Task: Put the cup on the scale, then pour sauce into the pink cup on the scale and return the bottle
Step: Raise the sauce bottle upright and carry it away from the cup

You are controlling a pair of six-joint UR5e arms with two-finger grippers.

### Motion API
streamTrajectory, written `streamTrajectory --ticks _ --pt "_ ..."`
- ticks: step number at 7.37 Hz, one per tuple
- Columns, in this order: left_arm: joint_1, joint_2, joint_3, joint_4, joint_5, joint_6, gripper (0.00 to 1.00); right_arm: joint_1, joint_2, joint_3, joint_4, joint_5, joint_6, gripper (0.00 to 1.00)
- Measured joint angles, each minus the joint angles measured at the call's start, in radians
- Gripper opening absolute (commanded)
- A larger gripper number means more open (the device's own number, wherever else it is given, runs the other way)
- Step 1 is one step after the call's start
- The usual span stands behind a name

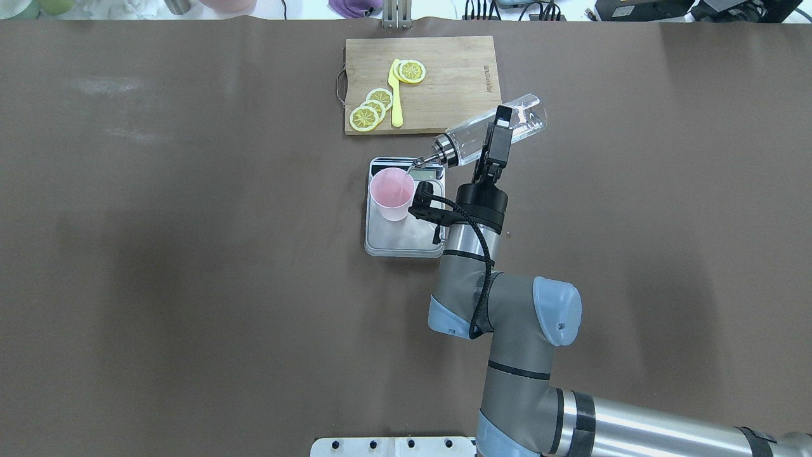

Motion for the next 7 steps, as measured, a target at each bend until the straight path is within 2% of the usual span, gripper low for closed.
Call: streamTrajectory --ticks 2,5,7 --pt "0.0 -0.001 0.001 0.0 0.0 0.0 0.98 -0.001 0.0 0.003 0.047 0.025 0.004 0.0" --pt "0.0 -0.002 0.001 0.0 0.001 0.0 0.98 -0.01 -0.035 0.004 0.295 0.132 0.024 0.0" --pt "0.0 -0.002 0.001 -0.004 0.001 0.0 0.98 -0.014 -0.038 0.044 0.343 0.222 0.085 0.0"
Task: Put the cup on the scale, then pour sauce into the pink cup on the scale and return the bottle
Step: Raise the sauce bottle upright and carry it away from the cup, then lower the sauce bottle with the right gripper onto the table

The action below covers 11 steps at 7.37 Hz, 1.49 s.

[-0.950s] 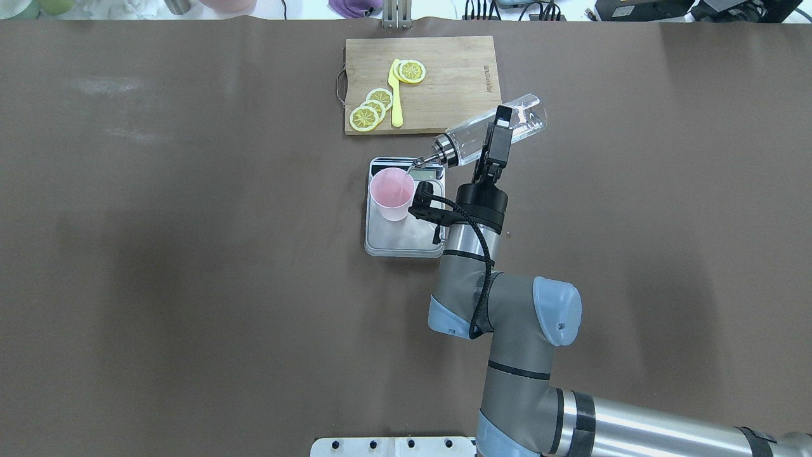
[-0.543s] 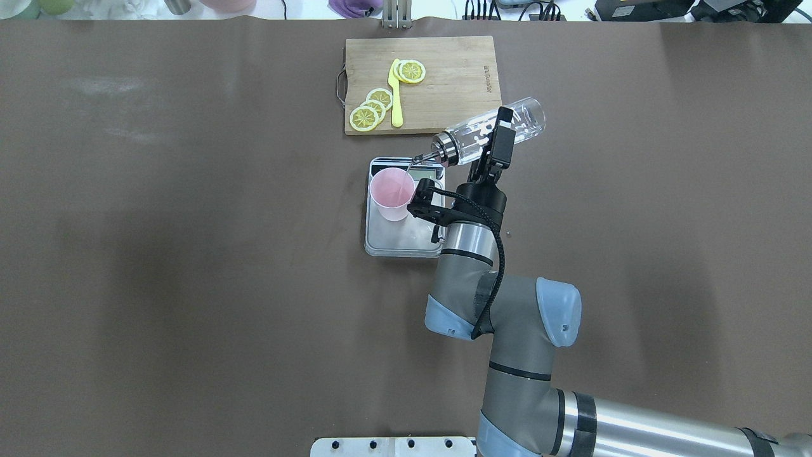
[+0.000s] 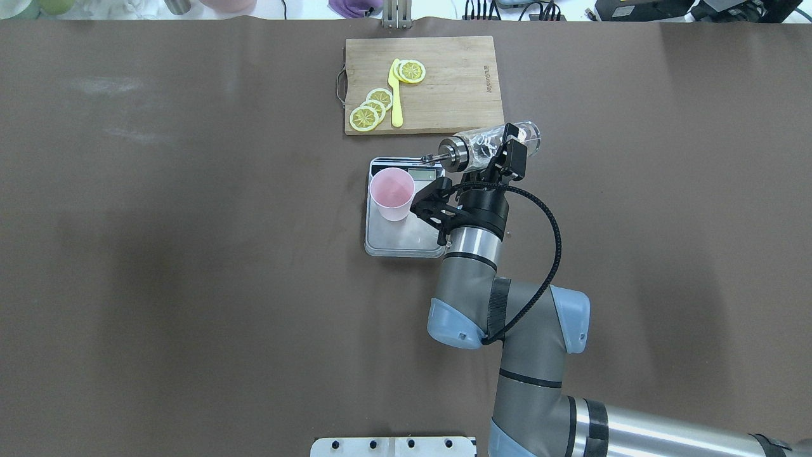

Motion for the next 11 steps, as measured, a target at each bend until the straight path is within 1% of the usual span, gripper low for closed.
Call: streamTrajectory --ticks 3,5,7,8,9,10,11 --pt "-0.002 -0.005 -0.009 -0.016 0.0 -0.003 0.98 -0.001 -0.007 0.15 0.007 0.185 0.084 0.0" --pt "-0.009 -0.007 -0.039 -0.015 0.0 -0.007 0.98 0.029 -0.026 0.272 0.007 0.346 0.133 0.0" --pt "-0.03 -0.009 -0.068 -0.015 0.0 -0.003 0.98 0.115 -0.08 0.382 0.007 0.538 0.156 0.0" --pt "-0.046 -0.009 -0.089 -0.013 0.0 -0.001 0.98 0.173 -0.1 0.42 0.008 0.646 0.159 0.0" --pt "-0.066 -0.009 -0.12 -0.008 -0.011 0.0 0.98 0.242 -0.118 0.443 0.019 0.773 0.161 0.0" --pt "-0.081 -0.006 -0.15 -0.004 -0.03 0.0 0.98 0.311 -0.153 0.451 0.066 0.901 0.163 0.0" --pt "-0.089 -0.002 -0.176 -0.002 -0.043 0.0 0.98 0.373 -0.206 0.439 0.156 1.0 0.164 0.0"
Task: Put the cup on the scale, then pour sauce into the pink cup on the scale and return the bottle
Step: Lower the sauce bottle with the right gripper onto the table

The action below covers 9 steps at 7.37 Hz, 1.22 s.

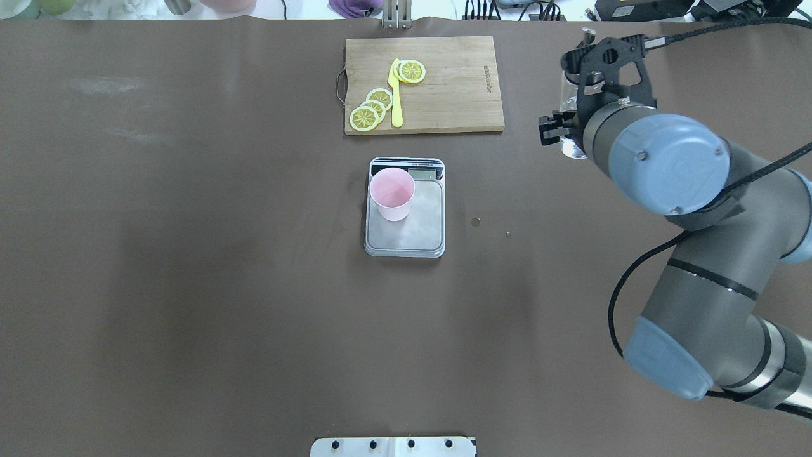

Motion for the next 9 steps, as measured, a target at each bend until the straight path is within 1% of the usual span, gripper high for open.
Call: streamTrajectory --ticks 1,2,3,4,6,7,8,9 --pt "-0.006 0.005 -0.026 0.001 -0.006 0.0 0.98 0.065 -0.051 -0.051 0.129 0.098 0.01 0.0" --pt "-0.01 0.012 -0.046 0.002 -0.008 0.0 0.98 0.13 -0.083 -0.13 0.261 0.188 0.025 0.0" --pt "-0.012 0.018 -0.06 0.001 -0.008 0.0 0.98 0.19 -0.104 -0.226 0.39 0.262 0.035 0.0" --pt "-0.012 0.02 -0.069 0.001 -0.008 0.0 0.98 0.236 -0.121 -0.33 0.519 0.308 0.041 0.0" --pt "-0.012 0.014 -0.078 0.002 -0.006 -0.001 0.98 0.274 -0.15 -0.513 0.777 0.334 0.107 0.0" --pt "-0.012 0.012 -0.082 0.002 -0.006 -0.001 0.98 0.277 -0.156 -0.568 0.86 0.333 0.139 0.0" --pt "-0.012 0.012 -0.083 0.003 -0.006 -0.001 0.98 0.277 -0.159 -0.591 0.895 0.316 0.152 0.0" --pt "-0.011 0.011 -0.082 0.003 -0.006 -0.001 0.98 0.272 -0.162 -0.594 0.908 0.285 0.157 0.0"
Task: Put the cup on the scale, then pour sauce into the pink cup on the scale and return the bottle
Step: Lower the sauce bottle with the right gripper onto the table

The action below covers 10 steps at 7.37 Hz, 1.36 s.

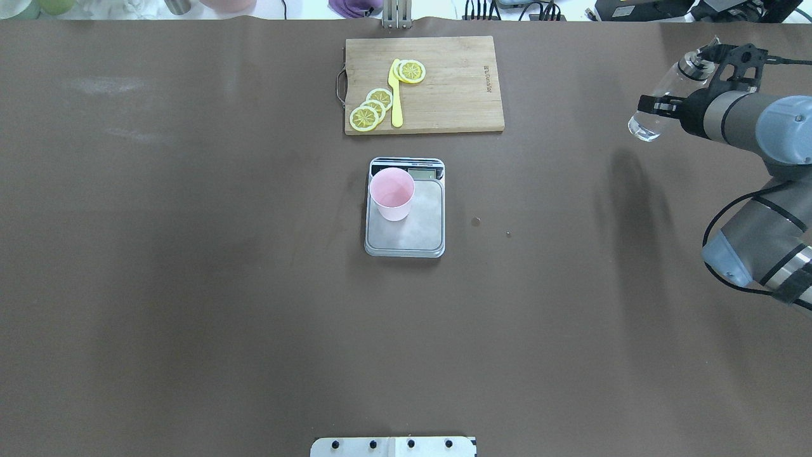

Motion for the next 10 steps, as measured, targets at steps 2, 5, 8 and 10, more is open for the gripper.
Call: streamTrajectory --ticks 2,5,8,10 --pt "0.002 -0.001 0.003 0.0 0.001 -0.001 0.98 -0.047 -0.008 0.01 0.006 -0.088 0.004 0.0" --pt "0.003 -0.003 0.009 0.0 0.004 -0.001 0.98 -0.107 -0.055 0.047 0.007 -0.169 0.004 0.0" --pt "0.004 -0.002 0.01 0.0 0.006 -0.001 0.98 -0.173 -0.079 0.056 0.007 -0.278 0.002 0.0" --pt "0.004 -0.002 0.011 0.0 0.006 -0.001 0.98 -0.206 -0.085 0.057 0.007 -0.323 0.001 0.0"
